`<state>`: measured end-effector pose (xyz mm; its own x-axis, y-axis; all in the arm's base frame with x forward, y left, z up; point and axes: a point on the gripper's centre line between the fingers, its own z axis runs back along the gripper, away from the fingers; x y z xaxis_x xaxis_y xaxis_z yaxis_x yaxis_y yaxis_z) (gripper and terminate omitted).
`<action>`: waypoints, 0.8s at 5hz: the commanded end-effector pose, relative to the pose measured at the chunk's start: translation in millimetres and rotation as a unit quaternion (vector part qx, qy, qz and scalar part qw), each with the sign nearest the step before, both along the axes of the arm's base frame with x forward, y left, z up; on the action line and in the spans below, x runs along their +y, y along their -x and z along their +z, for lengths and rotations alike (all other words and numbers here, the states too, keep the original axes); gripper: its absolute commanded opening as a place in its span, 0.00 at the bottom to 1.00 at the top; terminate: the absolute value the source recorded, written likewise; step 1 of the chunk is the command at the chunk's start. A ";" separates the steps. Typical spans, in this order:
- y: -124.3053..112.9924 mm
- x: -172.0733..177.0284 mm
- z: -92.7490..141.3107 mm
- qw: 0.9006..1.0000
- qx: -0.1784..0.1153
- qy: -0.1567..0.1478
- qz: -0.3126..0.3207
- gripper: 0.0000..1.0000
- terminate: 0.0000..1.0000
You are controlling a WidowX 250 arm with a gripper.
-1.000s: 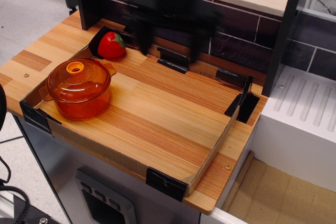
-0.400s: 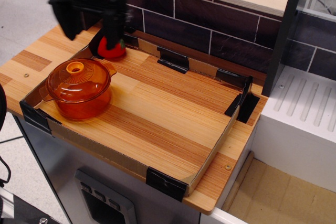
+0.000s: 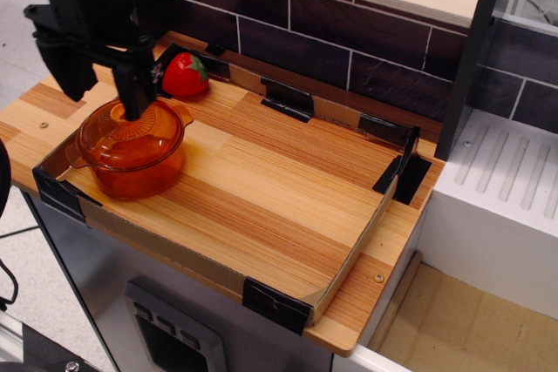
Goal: Take lid off pot
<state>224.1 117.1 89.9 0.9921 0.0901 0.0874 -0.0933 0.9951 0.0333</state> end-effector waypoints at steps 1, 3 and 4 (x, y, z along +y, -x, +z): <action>-5.6 10.4 -8.0 1.000 -0.019 -0.020 0.005 1.00 0.00; -16.4 11.1 -17.7 1.000 -0.019 -0.020 0.014 1.00 0.00; -21.6 11.9 -19.6 1.000 -0.016 -0.020 0.018 1.00 0.00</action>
